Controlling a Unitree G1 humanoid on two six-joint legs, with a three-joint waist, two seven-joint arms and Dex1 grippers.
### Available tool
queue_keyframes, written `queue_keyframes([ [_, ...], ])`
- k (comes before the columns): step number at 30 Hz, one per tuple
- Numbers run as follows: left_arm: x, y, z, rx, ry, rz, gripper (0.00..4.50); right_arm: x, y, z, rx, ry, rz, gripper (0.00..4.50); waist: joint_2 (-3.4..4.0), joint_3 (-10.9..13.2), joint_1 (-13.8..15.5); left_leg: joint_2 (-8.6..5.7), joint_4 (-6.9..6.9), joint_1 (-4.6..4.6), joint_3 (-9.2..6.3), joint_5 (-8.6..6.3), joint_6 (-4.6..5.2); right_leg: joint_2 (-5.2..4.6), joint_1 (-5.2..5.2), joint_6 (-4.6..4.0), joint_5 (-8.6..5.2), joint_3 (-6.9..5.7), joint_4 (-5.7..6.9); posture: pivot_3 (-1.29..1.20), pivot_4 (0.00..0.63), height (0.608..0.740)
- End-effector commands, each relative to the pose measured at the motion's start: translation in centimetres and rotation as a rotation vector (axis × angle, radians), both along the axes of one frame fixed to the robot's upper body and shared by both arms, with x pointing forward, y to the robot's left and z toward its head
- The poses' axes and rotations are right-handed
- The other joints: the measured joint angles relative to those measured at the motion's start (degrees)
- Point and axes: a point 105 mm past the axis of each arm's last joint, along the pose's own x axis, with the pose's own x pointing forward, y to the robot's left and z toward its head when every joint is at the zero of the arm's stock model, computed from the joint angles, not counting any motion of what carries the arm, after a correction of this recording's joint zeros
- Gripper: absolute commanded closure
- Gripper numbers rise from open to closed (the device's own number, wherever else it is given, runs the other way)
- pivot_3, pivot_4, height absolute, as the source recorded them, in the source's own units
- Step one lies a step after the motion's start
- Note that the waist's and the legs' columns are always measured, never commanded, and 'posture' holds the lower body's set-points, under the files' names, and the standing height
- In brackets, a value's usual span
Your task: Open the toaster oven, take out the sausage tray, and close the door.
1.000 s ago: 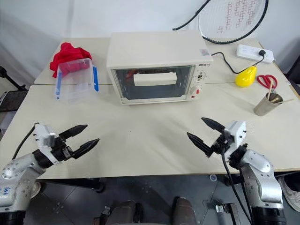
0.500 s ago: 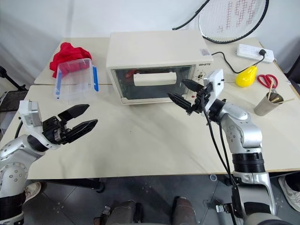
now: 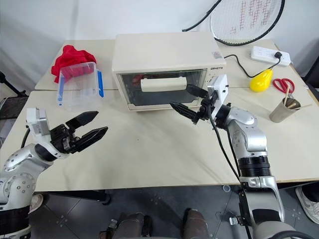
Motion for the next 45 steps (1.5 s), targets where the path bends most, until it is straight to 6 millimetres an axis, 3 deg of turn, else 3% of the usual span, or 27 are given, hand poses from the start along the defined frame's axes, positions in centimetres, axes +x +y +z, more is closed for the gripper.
queue_keyframes([
  [1,-0.1,0.0,0.9,0.002,-0.04,0.005,0.05,-2.6,1.0,0.9,-0.039,-0.108,0.139,0.0,0.0,0.0,0.02,0.01,-0.02,0.0,-0.01,0.0,0.0,0.01,0.0,0.0,0.0,-0.02,0.0,0.0,0.15,0.74],
  [9,0.8,1.2,0.9,0.0,-0.001,0.028,0.05,-5.3,1.1,-2.3,-0.253,-0.212,0.233,0.0,0.0,0.0,-1.01,0.03,-0.07,0.0,0.01,0.0,0.0,0.03,-0.03,0.0,0.0,-0.04,-0.01,0.0,0.15,0.74],
  [12,1.9,2.0,1.9,-0.05,-0.015,0.053,0.56,-5.4,0.8,-3.0,-0.286,-0.232,0.219,0.0,-0.02,0.02,-1.13,0.02,-0.07,0.0,0.02,0.0,0.0,0.03,-0.04,0.0,0.0,-0.04,-0.02,0.0,0.15,0.74],
  [16,3.5,2.3,2.6,-0.066,-0.052,0.075,1.74,-5.0,0.7,-2.9,-0.287,-0.251,0.2,0.0,-0.02,0.02,-1.13,0.03,-0.05,0.01,0.04,0.0,-0.01,0.03,-0.03,0.0,0.0,-0.04,-0.02,0.0,0.15,0.74],
  [25,7.4,-0.3,4.0,-0.08,-0.131,0.044,4.46,-5.2,0.6,-3.6,-0.315,-0.261,0.203,0.0,-0.05,0.03,-1.09,0.0,-0.04,-0.01,0.15,0.0,-0.01,0.04,-0.02,0.0,0.0,-0.16,0.0,0.0,0.15,0.74],
  [28,8.1,-2.5,3.6,-0.061,-0.14,-0.027,4.46,-5.1,0.5,-3.5,-0.312,-0.261,0.185,0.0,-0.07,0.04,-1.07,0.0,-0.02,-0.01,0.46,0.0,-0.01,0.04,-0.02,0.0,0.0,-0.17,0.01,0.0,0.15,0.74],
  [33,8.0,-4.5,1.8,0.0,-0.124,-0.106,4.46,-5.0,0.2,-3.5,-0.312,-0.259,0.162,0.0,-0.08,0.04,-1.19,0.01,-0.04,0.0,0.51,0.0,0.0,0.06,-0.02,0.0,0.0,-0.18,0.0,0.0,0.15,0.74],
  [39,7.4,-5.8,0.0,0.049,-0.098,-0.165,4.46,-5.1,-0.7,-4.1,-0.312,-0.231,0.115,0.0,-0.08,0.05,-1.05,0.01,0.03,0.0,0.52,0.0,0.0,0.04,0.0,0.0,0.0,-0.15,0.01,0.0,0.15,0.74],
  [45,7.2,-6.4,-0.9,0.059,-0.087,-0.19,4.46,-5.6,-2.8,-5.3,-0.302,-0.184,-0.009,0.0,-0.1,0.06,-0.17,0.0,0.07,0.0,0.51,0.0,0.0,0.03,0.01,0.0,0.0,-0.15,0.01,0.0,0.15,0.74],
])
